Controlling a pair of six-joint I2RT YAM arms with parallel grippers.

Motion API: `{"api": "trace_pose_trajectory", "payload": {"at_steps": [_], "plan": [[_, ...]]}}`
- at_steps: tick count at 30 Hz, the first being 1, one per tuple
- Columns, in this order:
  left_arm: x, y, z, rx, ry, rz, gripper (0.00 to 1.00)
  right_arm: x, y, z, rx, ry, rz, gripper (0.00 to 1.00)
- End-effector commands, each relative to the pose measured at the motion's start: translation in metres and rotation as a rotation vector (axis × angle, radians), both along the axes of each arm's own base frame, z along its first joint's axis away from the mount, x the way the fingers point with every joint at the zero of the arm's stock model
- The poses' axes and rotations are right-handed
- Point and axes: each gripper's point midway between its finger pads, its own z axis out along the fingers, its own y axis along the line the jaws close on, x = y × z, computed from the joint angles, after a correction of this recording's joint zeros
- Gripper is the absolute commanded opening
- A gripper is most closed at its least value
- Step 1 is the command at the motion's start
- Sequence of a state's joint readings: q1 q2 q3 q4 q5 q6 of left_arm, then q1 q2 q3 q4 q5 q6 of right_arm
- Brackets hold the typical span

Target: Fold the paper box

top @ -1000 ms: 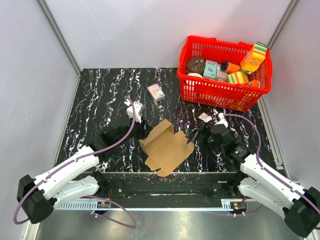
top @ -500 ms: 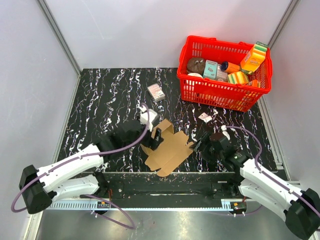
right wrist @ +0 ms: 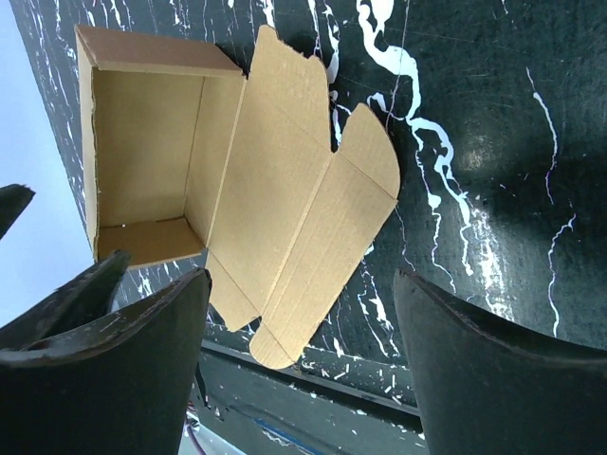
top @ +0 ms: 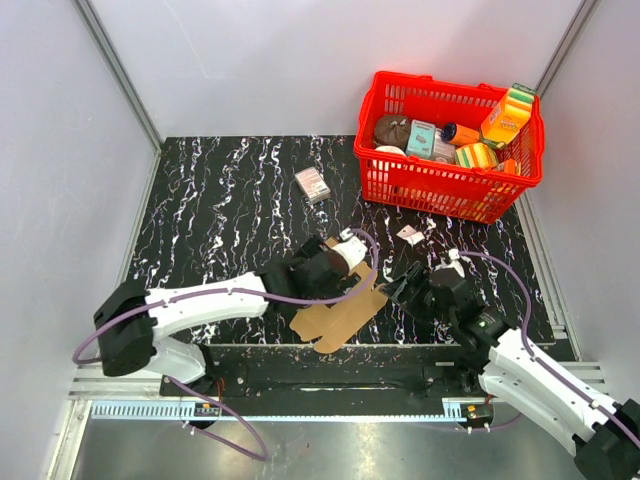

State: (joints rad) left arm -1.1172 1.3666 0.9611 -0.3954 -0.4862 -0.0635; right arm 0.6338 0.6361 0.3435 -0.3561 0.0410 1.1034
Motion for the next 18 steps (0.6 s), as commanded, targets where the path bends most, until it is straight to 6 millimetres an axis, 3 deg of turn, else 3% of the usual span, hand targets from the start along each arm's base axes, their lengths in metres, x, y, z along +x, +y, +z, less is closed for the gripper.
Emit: {"api": "trace_pose_trajectory", "payload": {"at_steps": [1, 8, 15, 18], "plan": [[0.015, 0.002, 0.008, 0.135, -0.120, 0.047, 0.95, 0.002, 0.000, 0.003, 0.010, -0.036, 0.003, 0.83], [0.032, 0.007, -0.008, 0.309, -0.197, 0.092, 0.90, 0.001, -0.002, 0.011, 0.027, -0.063, -0.001, 0.83], [0.038, 0.000, -0.013, 0.343, -0.207, 0.089, 0.71, 0.001, -0.009, 0.018, 0.028, -0.084, -0.034, 0.83], [0.041, 0.002, -0.012, 0.366, -0.223, 0.100, 0.67, 0.001, -0.011, 0.021, 0.037, -0.096, -0.047, 0.83]]}}
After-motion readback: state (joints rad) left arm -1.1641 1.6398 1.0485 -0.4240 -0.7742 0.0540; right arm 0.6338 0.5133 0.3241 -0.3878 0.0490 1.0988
